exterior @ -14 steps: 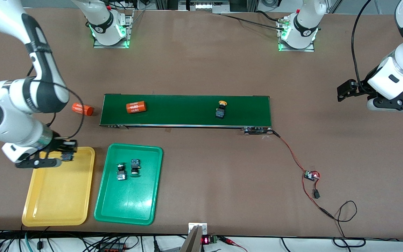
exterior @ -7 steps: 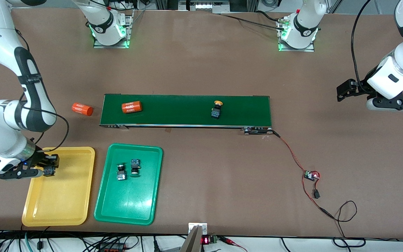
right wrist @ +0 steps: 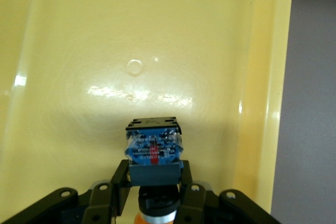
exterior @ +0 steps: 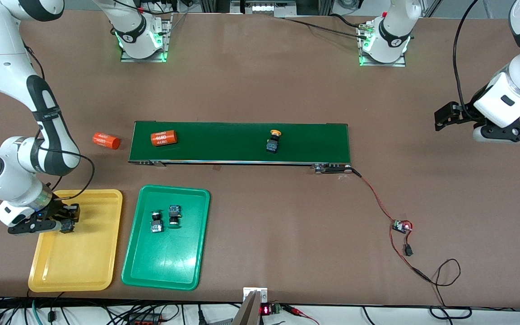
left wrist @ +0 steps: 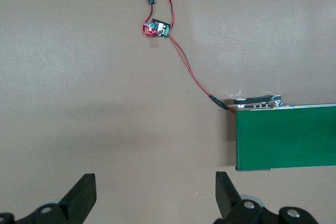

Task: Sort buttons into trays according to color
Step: 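Lower the orange button into the yellow tray and open the right gripper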

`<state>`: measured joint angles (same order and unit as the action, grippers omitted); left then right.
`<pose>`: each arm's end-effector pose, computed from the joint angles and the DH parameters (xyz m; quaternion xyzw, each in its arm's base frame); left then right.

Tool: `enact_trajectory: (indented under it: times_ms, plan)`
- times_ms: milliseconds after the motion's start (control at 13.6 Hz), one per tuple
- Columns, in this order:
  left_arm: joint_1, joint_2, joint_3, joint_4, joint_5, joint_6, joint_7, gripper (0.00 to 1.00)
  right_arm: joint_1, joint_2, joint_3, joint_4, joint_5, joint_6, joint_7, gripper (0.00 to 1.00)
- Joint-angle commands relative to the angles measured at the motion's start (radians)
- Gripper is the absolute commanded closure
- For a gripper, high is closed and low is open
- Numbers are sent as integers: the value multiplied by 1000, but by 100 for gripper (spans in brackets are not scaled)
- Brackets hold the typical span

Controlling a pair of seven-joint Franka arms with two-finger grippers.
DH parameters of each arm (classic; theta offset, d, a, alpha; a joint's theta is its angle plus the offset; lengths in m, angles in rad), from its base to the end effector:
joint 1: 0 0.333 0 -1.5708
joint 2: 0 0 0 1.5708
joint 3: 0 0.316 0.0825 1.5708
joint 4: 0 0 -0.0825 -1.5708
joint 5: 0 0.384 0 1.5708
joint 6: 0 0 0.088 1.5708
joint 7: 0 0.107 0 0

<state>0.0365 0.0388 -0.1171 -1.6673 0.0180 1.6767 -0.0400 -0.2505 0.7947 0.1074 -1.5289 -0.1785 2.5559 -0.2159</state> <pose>0.5694 -0.0431 0.5661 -0.9996 0.0214 0.0141 0.0075 0.7213 -0.1156 0.2118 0.9891 0.0836 0.1133 0.0426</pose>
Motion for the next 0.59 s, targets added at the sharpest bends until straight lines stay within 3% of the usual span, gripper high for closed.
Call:
enact_trajectory:
  times_ms: [0,74,221,515]
  plan:
    - [-7,9,2,27,-7,-15,19,0,-10,20,5,26,1,17,-27,49]
    - [-7,13,2,29,-7,-14,19,0,-10,20,5,27,2,20,-26,29]
    - [-12,21,2,43,-6,-14,20,0,-9,20,5,26,4,26,-25,18]
    - [-14,21,1,43,-6,-14,17,0,19,-40,6,1,14,-8,25,17]
